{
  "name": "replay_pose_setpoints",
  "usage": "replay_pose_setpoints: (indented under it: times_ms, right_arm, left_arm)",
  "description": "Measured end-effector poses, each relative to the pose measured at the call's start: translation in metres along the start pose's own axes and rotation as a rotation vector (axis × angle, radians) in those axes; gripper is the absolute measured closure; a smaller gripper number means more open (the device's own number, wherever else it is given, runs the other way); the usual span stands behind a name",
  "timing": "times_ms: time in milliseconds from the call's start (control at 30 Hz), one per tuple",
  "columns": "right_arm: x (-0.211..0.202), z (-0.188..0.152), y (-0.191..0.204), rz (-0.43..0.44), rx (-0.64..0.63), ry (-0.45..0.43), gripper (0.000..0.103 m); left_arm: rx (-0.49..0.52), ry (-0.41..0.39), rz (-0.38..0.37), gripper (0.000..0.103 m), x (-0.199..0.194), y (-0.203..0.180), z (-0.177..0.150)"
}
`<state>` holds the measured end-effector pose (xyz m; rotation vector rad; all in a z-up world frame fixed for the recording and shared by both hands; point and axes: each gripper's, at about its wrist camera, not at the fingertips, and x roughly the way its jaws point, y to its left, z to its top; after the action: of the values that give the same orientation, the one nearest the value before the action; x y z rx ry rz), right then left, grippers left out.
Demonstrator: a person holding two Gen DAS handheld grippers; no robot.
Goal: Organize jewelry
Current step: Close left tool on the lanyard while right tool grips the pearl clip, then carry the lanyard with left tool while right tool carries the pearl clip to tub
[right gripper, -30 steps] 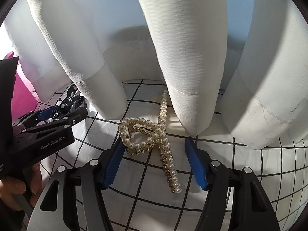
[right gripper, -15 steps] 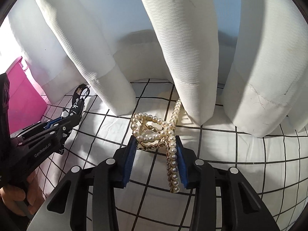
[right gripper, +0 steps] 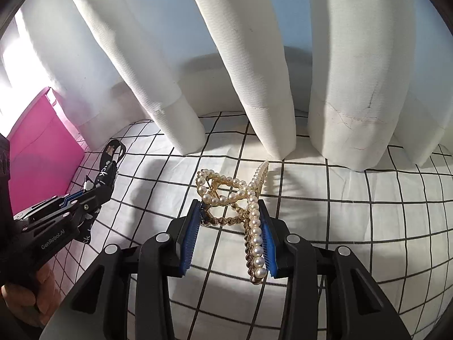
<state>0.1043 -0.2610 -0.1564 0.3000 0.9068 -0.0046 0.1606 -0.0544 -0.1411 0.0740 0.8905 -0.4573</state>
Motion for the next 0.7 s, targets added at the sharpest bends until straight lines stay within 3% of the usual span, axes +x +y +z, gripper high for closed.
replay_pose_setpoints:
  times_ms: [333,700]
  right_arm:
    - [-0.024,-0.01,0.017,0.009,0.001,0.007,0.065]
    - [-0.066,-0.007,0.047,0.045,-0.057,-0.035,0.065]
  left_arm:
    - [-0.016,0.004,0.014,0.091,-0.018,-0.004,-0.013]
    - [-0.048,-0.043,0.028,0.091,-0.071,0.002,-0.016]
